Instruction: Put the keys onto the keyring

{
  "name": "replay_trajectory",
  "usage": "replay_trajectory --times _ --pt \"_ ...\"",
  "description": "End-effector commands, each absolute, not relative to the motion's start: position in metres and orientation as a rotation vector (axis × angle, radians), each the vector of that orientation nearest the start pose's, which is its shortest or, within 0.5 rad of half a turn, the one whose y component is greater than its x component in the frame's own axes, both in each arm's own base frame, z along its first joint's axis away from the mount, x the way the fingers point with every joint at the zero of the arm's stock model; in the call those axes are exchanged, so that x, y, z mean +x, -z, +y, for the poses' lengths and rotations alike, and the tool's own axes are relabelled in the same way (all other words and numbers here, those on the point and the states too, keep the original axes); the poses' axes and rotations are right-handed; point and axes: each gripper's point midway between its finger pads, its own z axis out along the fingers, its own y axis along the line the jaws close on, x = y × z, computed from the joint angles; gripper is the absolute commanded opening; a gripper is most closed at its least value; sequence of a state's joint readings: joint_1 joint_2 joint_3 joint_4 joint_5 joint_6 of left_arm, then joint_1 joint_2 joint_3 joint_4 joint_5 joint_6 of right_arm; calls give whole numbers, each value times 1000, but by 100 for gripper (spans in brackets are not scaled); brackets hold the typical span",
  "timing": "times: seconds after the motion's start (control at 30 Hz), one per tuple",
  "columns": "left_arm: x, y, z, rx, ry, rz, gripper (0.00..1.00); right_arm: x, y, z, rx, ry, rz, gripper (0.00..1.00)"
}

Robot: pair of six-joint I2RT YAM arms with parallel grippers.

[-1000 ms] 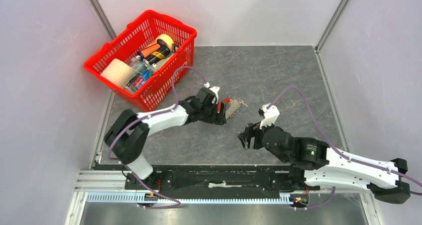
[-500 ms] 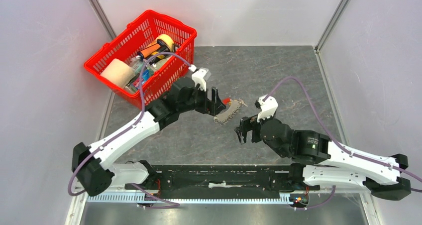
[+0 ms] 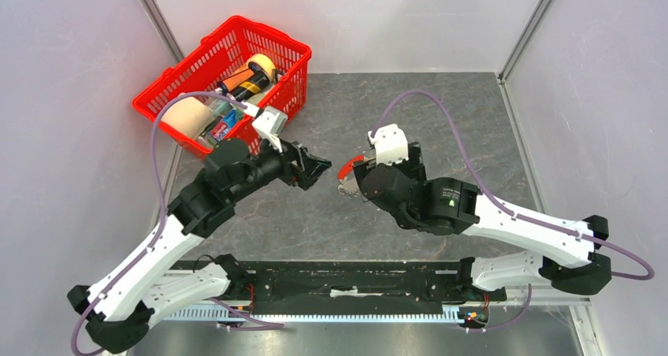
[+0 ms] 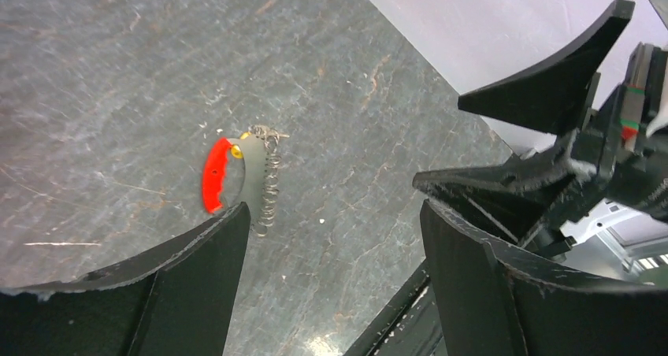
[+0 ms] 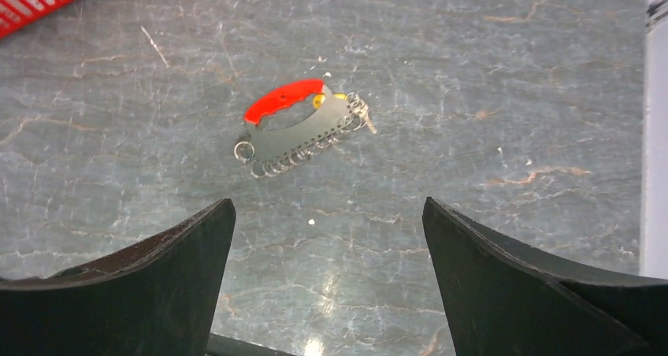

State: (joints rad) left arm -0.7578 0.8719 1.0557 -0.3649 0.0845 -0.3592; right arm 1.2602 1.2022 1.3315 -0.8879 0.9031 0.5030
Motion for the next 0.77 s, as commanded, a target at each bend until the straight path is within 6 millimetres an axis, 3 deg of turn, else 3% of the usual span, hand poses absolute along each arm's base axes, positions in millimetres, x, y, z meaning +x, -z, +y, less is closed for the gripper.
replay_trajectory --times 0.0,0.2,0.37,0.57,0.67,0.73 --pt "206 -353 -218 453 782 1732 86 215 -339 208 -226 -20 1878 97" --pt "196 -366 -203 457 754 1687 86 216 -379 193 -182 -44 1802 97" --pt "190 -372 -196 462 752 1656 86 210 -400 176 -144 -126 1760 97" --pt "187 -375 -192 467 744 1637 86 204 -407 166 -151 -218 1691 97" --pt "187 -376 -190 460 740 1625 86 198 -404 177 -278 -245 1707 97" --pt "186 -378 -190 463 741 1619 86 201 -402 177 -266 -188 1738 97"
